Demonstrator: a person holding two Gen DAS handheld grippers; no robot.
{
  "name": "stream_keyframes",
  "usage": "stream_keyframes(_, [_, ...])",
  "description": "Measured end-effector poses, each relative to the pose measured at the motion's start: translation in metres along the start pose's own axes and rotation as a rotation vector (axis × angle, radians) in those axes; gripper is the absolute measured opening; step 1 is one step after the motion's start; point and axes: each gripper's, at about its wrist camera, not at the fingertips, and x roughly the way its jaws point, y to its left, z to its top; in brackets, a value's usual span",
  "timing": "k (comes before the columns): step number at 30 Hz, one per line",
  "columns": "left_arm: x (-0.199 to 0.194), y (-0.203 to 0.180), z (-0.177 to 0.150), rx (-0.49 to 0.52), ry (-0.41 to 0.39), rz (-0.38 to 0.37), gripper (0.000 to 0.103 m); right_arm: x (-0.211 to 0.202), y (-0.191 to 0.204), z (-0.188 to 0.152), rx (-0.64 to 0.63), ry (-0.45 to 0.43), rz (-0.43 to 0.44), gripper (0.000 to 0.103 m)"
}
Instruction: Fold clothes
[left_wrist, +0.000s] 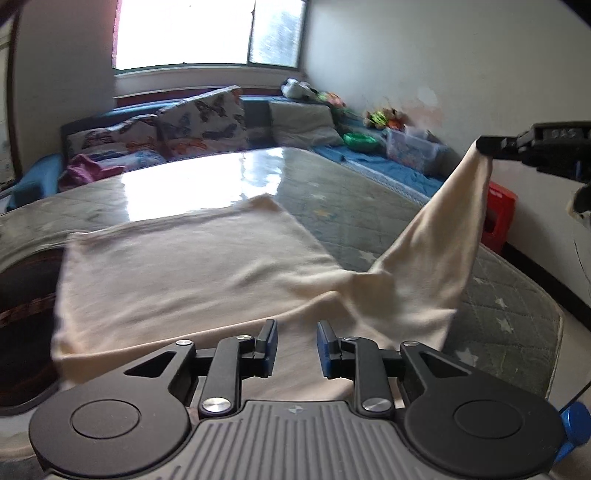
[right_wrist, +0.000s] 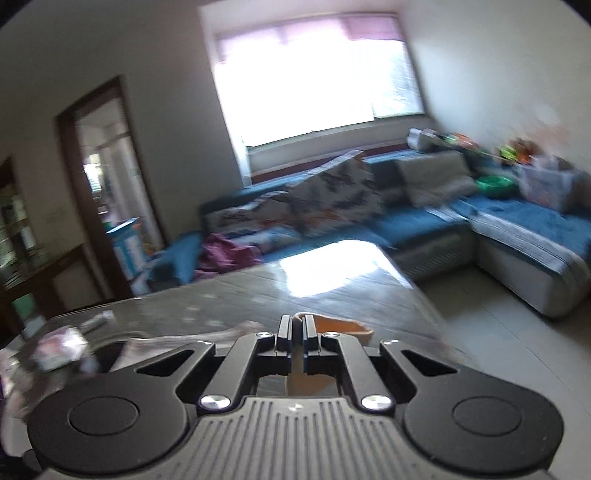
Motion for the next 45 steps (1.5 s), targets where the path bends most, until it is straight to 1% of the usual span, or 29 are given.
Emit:
stream_keyframes(5, [-0.036, 0.034, -0.014, -0.069, -0.047, 0.071, 0.026, 0.013, 0.068, 0.014, -0.113, 0.031, 0.145, 0.004])
stream_keyframes(9, [-0.064, 0.059, -0.028, -0.12, -0.075, 0.112, 0.026, 0.029, 0.125, 0.011, -0.199, 0.077, 0.242, 0.004])
stream_keyframes(13, [-0.081, 0.079, -0.046, -0.175, -0.08, 0.146, 0.026, 0.045, 0.18, -0.006, -0.267, 0.146, 0.334, 0.004])
stream_keyframes(16, [-0.088, 0.089, -0.059, -0.209, -0.075, 0.156, 0.026, 0.062, 0.213, -0.025, -0.308, 0.218, 0.381, 0.004])
stream_keyframes(19, [-0.093, 0.093, -0.068, -0.223, -0.068, 0.157, 0.026, 0.077, 0.24, -0.049, -0.343, 0.296, 0.42, 0.004])
stream_keyframes(22, [-0.093, 0.094, -0.072, -0.23, -0.059, 0.156, 0.026, 0.087, 0.255, -0.067, -0.359, 0.365, 0.463, 0.007])
stream_keyframes(25, [-0.097, 0.096, -0.074, -0.235, -0.06, 0.159, 0.026, 0.083, 0.26, -0.071, -0.369, 0.368, 0.478, 0.009])
stream_keyframes(27, [-0.102, 0.096, -0.074, -0.236, -0.068, 0.162, 0.026, 0.078, 0.254, -0.065, -0.377, 0.357, 0.471, 0.012])
stream_keyframes(30, [-0.106, 0.097, -0.071, -0.234, -0.083, 0.162, 0.026, 0.065, 0.236, -0.057, -0.393, 0.346, 0.437, 0.015])
stream_keyframes(33, [-0.103, 0.092, -0.065, -0.216, -0.086, 0.149, 0.026, 0.063, 0.211, -0.057, -0.403, 0.36, 0.366, 0.017])
stream_keyframes(37, [-0.088, 0.082, -0.057, -0.17, -0.075, 0.122, 0.026, 0.061, 0.163, -0.067, -0.367, 0.423, 0.236, 0.018])
stream_keyframes(40, [-0.076, 0.073, -0.053, -0.132, -0.056, 0.097, 0.025, 0.053, 0.137, -0.075, -0.344, 0.45, 0.181, 0.018])
stream_keyframes(43, [-0.068, 0.07, -0.053, -0.123, -0.028, 0.094, 0.025, 0.044, 0.117, -0.08, -0.316, 0.457, 0.15, 0.025])
stream_keyframes(45, [-0.063, 0.069, -0.054, -0.119, -0.008, 0.094, 0.025, 0.04, 0.108, -0.082, -0.303, 0.453, 0.144, 0.033])
